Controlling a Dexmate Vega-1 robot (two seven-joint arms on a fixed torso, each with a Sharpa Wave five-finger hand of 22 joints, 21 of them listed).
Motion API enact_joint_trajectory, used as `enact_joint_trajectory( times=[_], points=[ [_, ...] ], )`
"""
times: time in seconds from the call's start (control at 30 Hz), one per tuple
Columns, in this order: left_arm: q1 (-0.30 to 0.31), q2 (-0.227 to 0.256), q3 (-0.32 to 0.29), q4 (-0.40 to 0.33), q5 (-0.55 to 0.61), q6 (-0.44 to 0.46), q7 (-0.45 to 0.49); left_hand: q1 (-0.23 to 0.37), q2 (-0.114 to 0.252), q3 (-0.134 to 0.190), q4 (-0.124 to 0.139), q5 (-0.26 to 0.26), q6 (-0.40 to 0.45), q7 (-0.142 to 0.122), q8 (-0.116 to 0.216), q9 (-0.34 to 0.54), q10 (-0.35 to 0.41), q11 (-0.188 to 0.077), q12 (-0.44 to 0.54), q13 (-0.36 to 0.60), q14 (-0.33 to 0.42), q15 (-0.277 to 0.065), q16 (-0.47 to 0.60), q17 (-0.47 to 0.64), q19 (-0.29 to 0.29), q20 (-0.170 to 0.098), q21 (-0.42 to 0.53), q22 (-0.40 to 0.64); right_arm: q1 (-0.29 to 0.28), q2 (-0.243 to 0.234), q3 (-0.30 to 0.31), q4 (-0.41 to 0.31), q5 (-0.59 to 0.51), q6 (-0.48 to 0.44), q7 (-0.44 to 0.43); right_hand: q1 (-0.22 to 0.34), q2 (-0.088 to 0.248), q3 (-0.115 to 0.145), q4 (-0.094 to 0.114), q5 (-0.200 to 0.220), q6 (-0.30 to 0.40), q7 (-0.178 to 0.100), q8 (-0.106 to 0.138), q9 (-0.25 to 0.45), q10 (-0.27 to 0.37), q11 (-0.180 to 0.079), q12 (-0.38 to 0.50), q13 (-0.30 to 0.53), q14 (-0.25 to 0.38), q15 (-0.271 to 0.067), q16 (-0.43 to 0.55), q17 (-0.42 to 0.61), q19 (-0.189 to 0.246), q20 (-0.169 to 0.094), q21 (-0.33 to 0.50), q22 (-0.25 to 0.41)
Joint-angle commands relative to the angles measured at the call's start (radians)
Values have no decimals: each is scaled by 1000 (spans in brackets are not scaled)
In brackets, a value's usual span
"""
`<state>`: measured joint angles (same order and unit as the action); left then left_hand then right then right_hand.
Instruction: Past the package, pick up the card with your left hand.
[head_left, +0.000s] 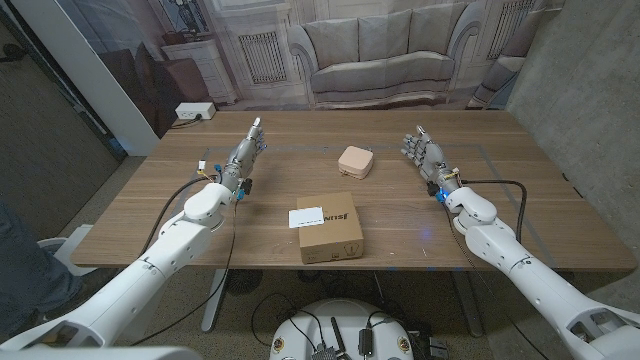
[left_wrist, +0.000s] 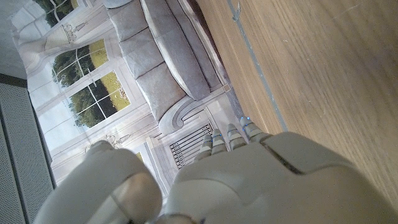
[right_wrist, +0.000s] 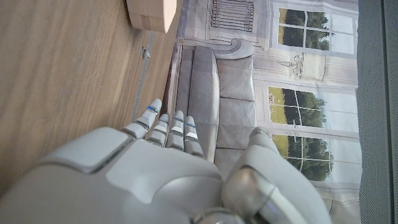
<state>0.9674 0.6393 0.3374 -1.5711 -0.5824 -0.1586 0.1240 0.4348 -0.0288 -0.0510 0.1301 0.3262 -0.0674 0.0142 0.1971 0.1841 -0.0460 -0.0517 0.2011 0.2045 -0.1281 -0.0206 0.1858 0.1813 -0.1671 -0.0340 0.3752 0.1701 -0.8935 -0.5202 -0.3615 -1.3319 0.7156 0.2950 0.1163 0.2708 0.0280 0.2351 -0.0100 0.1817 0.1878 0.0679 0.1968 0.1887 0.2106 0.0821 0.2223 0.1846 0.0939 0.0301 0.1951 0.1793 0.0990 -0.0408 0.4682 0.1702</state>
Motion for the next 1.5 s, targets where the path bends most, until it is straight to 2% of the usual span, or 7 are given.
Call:
enact_joint_trajectory(
  times=[0.03,0.23,0.83,1.1,1.3,1.5],
  points=[
    [36,19,-14,-48,19,-20,20,4,12,-1,0,11,5,-1,9,5,8,-5,11,-2,8,0,11,3,-3,-50,-6,5,-27,-16,13,-31,11,1,-6,5,2,5,-2,7,8,0,3,5,7,1,5,4,9,1,0,4,9,-7,-4,4],
    [40,15,-19,-37,22,-53,7,14,20,0,-5,14,30,-8,16,5,32,-3,20,-5,30,-4,17,3,14,-44,-9,5,-45,-25,26,-49,17,6,-19,6,4,5,-3,7,9,0,3,5,5,-1,4,4,9,2,0,4,10,-6,-7,4],
    [29,-12,5,-9,65,-134,-21,27,28,-2,-11,18,61,-3,23,5,59,-1,26,-8,55,-3,20,2,25,-39,-18,5,-65,-59,46,-110,28,-25,-40,6,5,4,-5,6,9,2,2,4,6,0,3,4,9,3,-1,4,13,-5,-15,5],
    [56,-17,14,-29,107,-148,15,34,32,-6,-14,20,82,3,25,5,78,0,29,-9,83,0,24,3,73,-42,-12,6,-73,-86,55,-128,47,-53,-21,5,6,4,-6,6,9,3,2,4,8,-1,3,4,9,3,-2,4,15,-4,-19,5],
    [64,-29,6,1,110,-214,1,38,34,-7,-16,21,96,2,29,5,88,2,31,-10,92,-1,25,3,80,-41,-13,6,-120,-94,80,-178,57,-49,-64,5,6,3,-6,6,10,2,2,4,9,2,3,4,10,4,-2,5,16,-4,-22,5],
    [66,-23,-5,22,105,-259,-30,47,37,-8,-20,24,120,0,34,5,110,-7,36,-10,109,-3,27,3,97,-50,-15,6,-167,-98,98,-226,44,-28,-115,4,7,3,-7,5,11,3,3,4,9,-1,3,4,11,3,-2,5,17,-4,-25,5]
  ],
)
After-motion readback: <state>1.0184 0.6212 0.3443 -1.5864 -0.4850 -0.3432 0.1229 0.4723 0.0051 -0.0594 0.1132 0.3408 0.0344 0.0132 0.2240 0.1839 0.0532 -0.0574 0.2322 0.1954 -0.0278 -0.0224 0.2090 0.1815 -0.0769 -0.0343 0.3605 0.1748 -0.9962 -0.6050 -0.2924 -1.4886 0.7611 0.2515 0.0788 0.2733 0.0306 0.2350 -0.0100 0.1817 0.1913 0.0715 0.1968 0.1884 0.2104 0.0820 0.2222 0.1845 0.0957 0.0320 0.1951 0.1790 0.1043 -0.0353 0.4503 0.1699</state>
